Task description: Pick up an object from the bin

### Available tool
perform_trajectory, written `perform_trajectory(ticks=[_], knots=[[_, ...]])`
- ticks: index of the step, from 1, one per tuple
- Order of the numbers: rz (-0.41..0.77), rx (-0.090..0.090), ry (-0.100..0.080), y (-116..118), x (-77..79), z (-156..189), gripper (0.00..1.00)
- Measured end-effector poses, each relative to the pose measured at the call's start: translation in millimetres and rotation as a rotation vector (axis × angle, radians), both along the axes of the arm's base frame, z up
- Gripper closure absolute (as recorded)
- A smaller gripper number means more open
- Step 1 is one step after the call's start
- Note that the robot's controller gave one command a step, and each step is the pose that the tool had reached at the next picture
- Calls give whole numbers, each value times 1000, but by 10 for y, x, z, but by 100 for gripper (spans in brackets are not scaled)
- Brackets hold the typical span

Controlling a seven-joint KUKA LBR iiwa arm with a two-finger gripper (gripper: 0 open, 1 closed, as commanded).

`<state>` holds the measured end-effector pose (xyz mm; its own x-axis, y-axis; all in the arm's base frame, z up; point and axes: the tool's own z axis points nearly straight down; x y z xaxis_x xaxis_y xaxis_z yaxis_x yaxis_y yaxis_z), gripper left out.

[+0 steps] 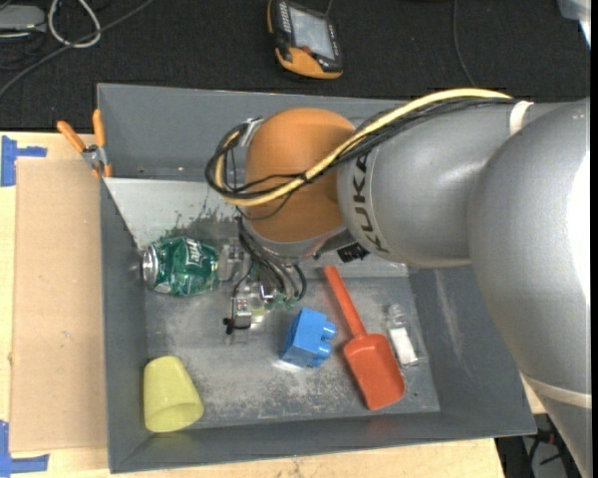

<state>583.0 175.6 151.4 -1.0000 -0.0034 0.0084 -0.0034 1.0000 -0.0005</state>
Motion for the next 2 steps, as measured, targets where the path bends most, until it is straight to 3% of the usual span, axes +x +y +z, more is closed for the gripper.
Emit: perform_trajectory(ticks=[1,2], knots=[[-6,1,-7,-14,19,49,0],[175,2,-4,-753,288,-837,0]])
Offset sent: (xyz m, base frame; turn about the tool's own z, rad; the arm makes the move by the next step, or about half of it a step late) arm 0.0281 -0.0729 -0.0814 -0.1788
